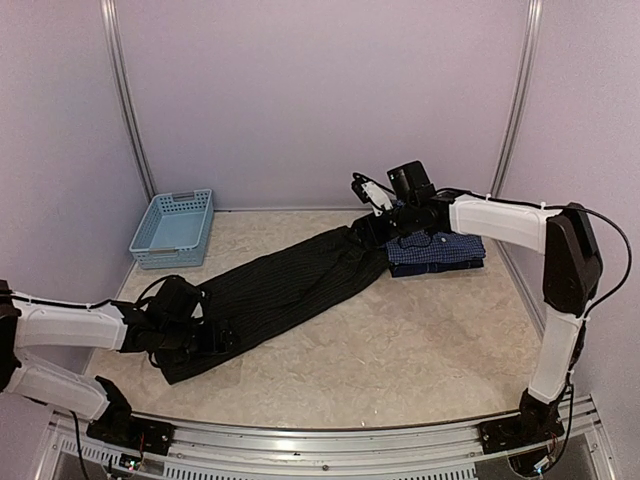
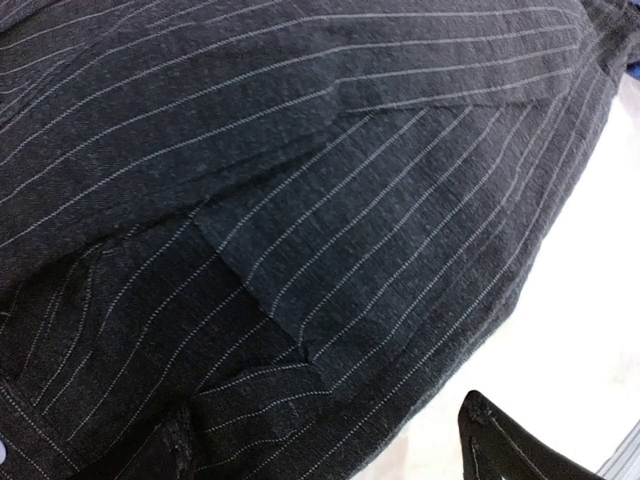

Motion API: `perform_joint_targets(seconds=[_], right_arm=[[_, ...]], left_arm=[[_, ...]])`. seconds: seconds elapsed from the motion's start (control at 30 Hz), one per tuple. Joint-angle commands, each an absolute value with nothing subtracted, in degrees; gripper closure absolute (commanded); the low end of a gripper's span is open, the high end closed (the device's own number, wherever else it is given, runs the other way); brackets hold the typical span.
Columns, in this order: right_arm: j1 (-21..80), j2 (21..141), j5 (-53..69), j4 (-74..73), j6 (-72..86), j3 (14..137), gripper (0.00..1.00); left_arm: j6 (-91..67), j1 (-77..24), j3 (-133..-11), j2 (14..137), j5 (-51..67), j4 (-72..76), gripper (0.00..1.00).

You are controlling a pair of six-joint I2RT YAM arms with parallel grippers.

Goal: Fold and stack the long sleeve shirts
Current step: Rotate the rectangle-folded shirt at the center of the board.

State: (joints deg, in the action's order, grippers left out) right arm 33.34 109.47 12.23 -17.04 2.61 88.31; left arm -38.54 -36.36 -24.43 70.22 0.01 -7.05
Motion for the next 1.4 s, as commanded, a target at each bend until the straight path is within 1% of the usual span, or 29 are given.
perform_joint_targets(seconds=[0.0,0.13,0.23,0.37,0.47,0.6,0.73,0.8,1.0,1.17,1.37], right_arm=[[33.3,103.88,9.31,-16.3,3.83,83.46,0.3],[33.26,100.98,6.95,-18.17,5.52,80.46,0.3],[33.31,99.76,4.95,-19.75,6.55,79.15,0.3],[33.17,98.42,2.79,-20.93,7.48,77.44,0.3],[33.14,97.32,2.34,-20.79,8.02,75.82,0.3],[33.02,96.81,1.98,-20.05,9.67,74.18,0.3],[33.16,100.24,4.52,-17.99,11.54,74.14,0.31],[33.25,102.85,5.28,-16.95,12.14,75.07,0.32],[34.63,111.9,8.58,-12.55,12.21,83.27,0.32],[35.23,121.89,6.95,-12.91,12.82,93.97,0.32],[35.22,133.11,5.07,-17.3,15.43,105.51,0.32]], left_arm=[[-41.34,-41.18,-24.56,70.58,2.58,-9.48,0.14],[-44.29,-47.29,-25.32,70.79,1.71,-10.41,0.14],[-47.18,-53.69,-25.89,71.46,1.73,-10.14,0.15],[-48.72,-61.59,-29.39,74.6,3.15,-9.4,0.15],[-47.01,-66.07,-34.38,79.26,5.16,-8.1,0.15],[-42.1,-69.39,-43.94,87.74,8.42,-8.56,0.16],[-37.09,-71.74,-52.04,95.06,11.87,-9.47,0.17],[-35.49,-72.19,-54.43,96.37,12.76,-9.7,0.17],[-33.06,-71.76,-56.83,94.59,4.75,-11.63,0.14],[-33.84,-70.14,-56.69,92.55,-3.23,-11.49,0.11],[-35.15,-67.16,-56.37,90.07,-9.45,-12.39,0.02]])
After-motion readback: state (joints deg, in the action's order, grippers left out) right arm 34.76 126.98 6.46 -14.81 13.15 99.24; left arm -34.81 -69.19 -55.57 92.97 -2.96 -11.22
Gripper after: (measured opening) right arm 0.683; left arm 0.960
